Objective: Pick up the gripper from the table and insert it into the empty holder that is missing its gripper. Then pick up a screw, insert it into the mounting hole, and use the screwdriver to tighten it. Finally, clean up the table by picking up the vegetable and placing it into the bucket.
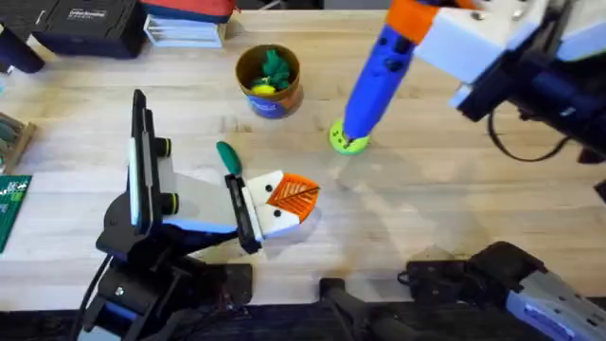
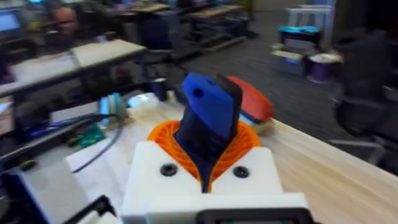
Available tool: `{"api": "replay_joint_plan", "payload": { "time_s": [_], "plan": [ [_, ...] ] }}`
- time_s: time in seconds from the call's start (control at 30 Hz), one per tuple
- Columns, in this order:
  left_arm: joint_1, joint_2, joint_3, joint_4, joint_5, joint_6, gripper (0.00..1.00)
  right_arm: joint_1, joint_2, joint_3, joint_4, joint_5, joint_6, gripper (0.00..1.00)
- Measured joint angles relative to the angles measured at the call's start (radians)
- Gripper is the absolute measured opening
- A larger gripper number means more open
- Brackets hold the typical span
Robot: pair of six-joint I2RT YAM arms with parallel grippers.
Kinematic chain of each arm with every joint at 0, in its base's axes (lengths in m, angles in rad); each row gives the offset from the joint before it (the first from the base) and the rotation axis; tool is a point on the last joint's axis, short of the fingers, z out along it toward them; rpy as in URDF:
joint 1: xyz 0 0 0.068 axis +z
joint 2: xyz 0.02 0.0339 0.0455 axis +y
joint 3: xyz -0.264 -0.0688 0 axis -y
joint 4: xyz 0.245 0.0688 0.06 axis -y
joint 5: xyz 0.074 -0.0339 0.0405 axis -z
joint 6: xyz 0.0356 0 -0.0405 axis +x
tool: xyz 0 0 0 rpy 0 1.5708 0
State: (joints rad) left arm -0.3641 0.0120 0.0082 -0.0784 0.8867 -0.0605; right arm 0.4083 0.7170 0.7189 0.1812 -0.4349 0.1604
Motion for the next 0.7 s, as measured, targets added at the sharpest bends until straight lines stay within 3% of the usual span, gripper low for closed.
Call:
{"api": "replay_joint_plan", "payload": {
  "time_s": [0.3,0.43,0.5,0.7],
  "plan": [
    [0.000,0.000,0.000,0.000,0.000,0.000,0.007,0.242,0.137,0.000,0.194,-0.005,-0.043,0.032],
    [0.000,0.000,0.000,0.000,0.000,0.000,0.007,0.295,0.177,0.000,0.227,-0.008,-0.071,0.032],
    [0.000,0.000,0.000,0.000,0.000,0.000,0.007,0.328,0.208,0.000,0.336,-0.008,-0.087,0.032],
    [0.000,0.000,0.000,0.000,0.000,0.000,0.007,0.355,0.234,0.000,0.385,-0.012,-0.094,0.032]
  ]
}}
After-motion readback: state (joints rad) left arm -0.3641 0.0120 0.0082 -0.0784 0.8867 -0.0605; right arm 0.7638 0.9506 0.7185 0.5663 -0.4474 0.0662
